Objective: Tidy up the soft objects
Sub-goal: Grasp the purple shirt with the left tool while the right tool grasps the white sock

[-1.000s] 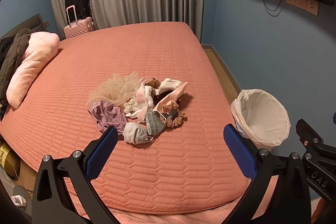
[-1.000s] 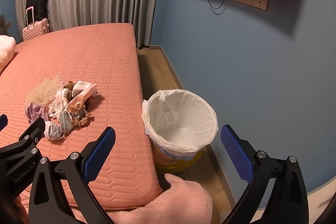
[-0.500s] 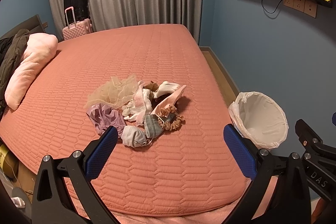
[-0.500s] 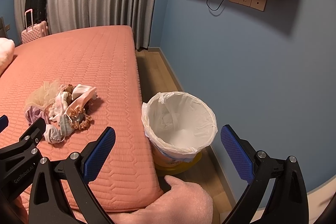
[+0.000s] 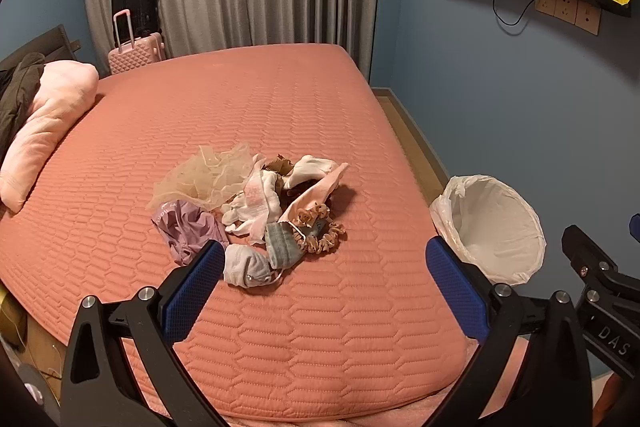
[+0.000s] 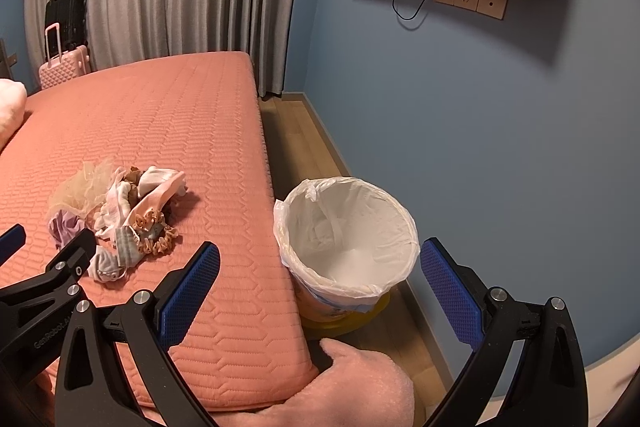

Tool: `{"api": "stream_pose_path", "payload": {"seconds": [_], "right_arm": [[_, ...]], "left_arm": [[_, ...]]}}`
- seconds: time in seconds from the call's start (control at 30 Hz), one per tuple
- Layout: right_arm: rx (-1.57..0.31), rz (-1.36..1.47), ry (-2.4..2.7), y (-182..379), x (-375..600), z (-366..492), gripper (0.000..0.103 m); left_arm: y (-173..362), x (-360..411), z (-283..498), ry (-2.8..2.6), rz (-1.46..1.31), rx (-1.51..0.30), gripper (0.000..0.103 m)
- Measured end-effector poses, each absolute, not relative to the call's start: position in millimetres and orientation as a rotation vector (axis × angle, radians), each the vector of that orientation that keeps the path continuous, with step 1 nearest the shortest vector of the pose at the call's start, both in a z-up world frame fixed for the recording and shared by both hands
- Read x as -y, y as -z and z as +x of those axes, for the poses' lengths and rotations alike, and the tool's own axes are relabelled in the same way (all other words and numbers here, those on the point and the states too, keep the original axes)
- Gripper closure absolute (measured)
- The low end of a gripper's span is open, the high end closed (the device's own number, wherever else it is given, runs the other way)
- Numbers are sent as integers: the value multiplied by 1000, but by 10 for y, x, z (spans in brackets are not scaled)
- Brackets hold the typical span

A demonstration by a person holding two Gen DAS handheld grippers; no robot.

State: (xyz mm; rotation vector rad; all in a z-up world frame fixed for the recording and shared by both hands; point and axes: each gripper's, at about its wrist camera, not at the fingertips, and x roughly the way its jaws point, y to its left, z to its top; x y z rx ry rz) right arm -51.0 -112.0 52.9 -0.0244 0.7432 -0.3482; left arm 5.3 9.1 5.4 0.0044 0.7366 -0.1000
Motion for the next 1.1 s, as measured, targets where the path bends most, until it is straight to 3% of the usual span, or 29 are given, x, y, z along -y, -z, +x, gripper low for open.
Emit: {"api": "stream_pose_path", "payload": {"seconds": [0.47, 1.1], "right_arm": [[-747, -22, 297, -440, 784, -220, 6], [-835, 51, 72, 276, -159, 787, 6]], "left_arm": [[88, -441, 296, 79, -25, -762, 7], [863, -1796, 1109, -88, -165, -891, 7]]}}
